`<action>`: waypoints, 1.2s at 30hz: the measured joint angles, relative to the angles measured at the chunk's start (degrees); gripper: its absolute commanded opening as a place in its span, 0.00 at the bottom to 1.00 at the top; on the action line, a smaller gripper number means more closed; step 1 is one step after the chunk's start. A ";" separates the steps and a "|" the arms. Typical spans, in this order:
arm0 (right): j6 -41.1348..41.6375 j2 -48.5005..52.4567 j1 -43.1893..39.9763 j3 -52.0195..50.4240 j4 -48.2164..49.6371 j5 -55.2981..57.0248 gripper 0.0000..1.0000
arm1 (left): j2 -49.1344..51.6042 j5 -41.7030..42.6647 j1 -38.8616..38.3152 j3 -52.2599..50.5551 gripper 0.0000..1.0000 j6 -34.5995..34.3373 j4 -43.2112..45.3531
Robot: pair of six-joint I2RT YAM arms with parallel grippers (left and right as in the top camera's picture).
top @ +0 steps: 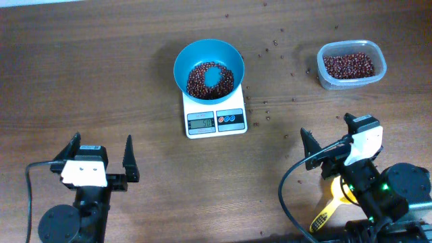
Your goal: Scoop item into bowl and weigh 50g on scale
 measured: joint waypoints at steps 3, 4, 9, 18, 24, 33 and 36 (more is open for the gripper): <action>0.00 0.00 0.00 0.00 0.00 0.02 0.99 | 0.00 0.00 0.00 0.00 0.99 0.00 0.00; 0.02 0.00 0.00 0.00 0.00 0.00 0.99 | 0.00 0.00 0.00 0.00 0.99 0.00 0.00; 0.00 0.00 0.00 0.00 -0.02 0.00 0.99 | 0.00 0.00 0.00 0.00 0.99 0.00 0.00; 0.00 0.00 0.00 0.00 -0.02 0.00 0.99 | 0.00 0.00 0.00 0.00 0.99 0.00 0.00; 0.04 0.00 0.00 0.00 0.00 0.00 0.99 | 0.00 0.00 0.00 0.00 0.99 0.00 0.00; -0.02 0.00 0.00 0.00 -0.02 0.00 0.99 | 0.00 0.00 0.00 0.00 0.99 0.00 0.00; 0.00 0.00 0.00 0.00 0.00 0.02 0.99 | 0.00 0.00 0.00 0.00 0.99 0.00 0.00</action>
